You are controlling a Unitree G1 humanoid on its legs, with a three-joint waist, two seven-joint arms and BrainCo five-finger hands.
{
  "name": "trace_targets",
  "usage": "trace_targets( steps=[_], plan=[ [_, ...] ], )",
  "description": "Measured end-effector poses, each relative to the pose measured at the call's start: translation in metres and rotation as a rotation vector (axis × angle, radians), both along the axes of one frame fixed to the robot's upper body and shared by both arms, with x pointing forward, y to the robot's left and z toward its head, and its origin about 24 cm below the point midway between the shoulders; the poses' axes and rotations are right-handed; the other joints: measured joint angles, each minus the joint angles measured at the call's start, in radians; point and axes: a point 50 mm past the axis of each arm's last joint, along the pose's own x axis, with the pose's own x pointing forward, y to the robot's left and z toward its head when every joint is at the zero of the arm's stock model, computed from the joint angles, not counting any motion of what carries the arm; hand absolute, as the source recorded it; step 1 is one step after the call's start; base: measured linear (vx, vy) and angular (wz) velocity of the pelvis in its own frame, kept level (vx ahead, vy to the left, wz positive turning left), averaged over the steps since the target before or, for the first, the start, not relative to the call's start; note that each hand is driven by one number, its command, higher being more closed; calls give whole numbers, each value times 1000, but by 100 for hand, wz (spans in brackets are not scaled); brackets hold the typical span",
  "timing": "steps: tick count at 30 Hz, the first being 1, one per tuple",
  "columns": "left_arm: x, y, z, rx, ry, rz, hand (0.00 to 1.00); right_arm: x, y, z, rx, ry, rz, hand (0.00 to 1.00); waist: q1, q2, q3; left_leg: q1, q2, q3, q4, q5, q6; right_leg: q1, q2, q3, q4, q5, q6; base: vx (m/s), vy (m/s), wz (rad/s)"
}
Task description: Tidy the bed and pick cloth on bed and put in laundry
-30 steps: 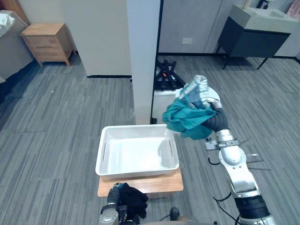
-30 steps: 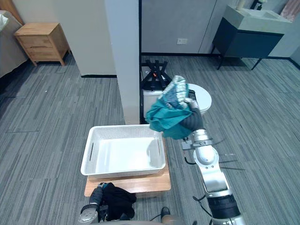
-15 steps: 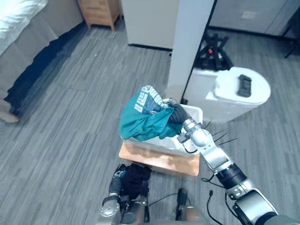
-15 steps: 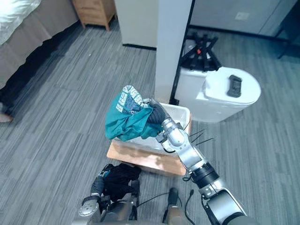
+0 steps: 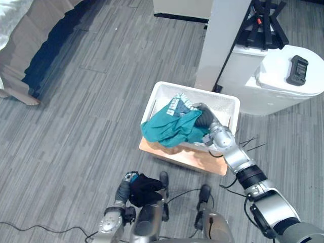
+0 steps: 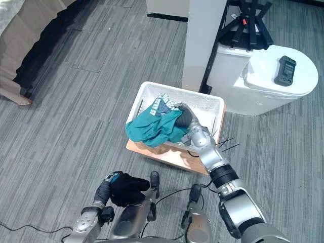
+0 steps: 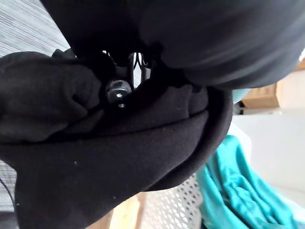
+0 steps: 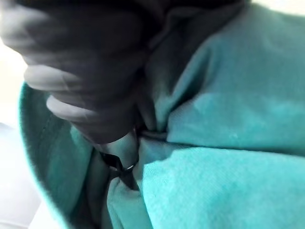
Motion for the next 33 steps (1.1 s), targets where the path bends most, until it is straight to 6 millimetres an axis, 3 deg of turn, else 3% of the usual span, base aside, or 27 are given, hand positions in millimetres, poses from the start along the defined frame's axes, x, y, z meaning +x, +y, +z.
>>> trace_targets(
  steps=[4,5,9,14,18,23,27,33],
  plan=[
    [8,-3,21,-111,-88,-15,100,4,-16,-10,-97,52,-63,0,-9,3,1,36,-2,36,0,5,12,30,-4,23,-16,5,3,65,-7,-19],
    [11,-5,30,-151,-129,-14,100,7,-20,-7,-138,47,-77,0,-23,4,0,45,-3,41,0,5,12,37,-4,27,-17,6,3,63,-10,-9],
    [22,-12,53,-208,-228,-27,100,12,-25,4,-268,-11,-108,0,-28,8,-3,77,3,57,0,2,13,72,2,36,-34,8,0,28,-21,-7],
    [33,-14,82,-230,-366,18,100,5,-32,13,-357,-107,-159,0,-42,27,-24,99,10,77,-1,-4,16,91,9,51,-48,9,-7,-2,-23,-11],
    [39,2,106,-157,-484,136,100,-28,-58,-3,-360,-124,-277,0,-62,30,-72,120,13,93,-1,-10,20,108,11,57,-56,5,0,13,-21,-9],
    [62,31,134,27,-629,345,100,-82,-93,-40,-280,-35,-471,0,-113,19,-105,146,20,126,-1,-16,16,116,12,80,-59,4,6,3,-9,-18],
    [88,44,131,115,-605,476,100,-120,-94,-78,-234,108,-504,0,-162,3,-134,149,27,163,-1,-23,12,99,14,108,-59,6,10,-5,-7,-31],
    [109,40,112,187,-492,509,100,-156,-97,-106,-220,224,-539,0,-218,-6,-137,119,34,207,-2,-28,9,40,14,153,-56,6,10,-15,-3,-33]
  ],
)
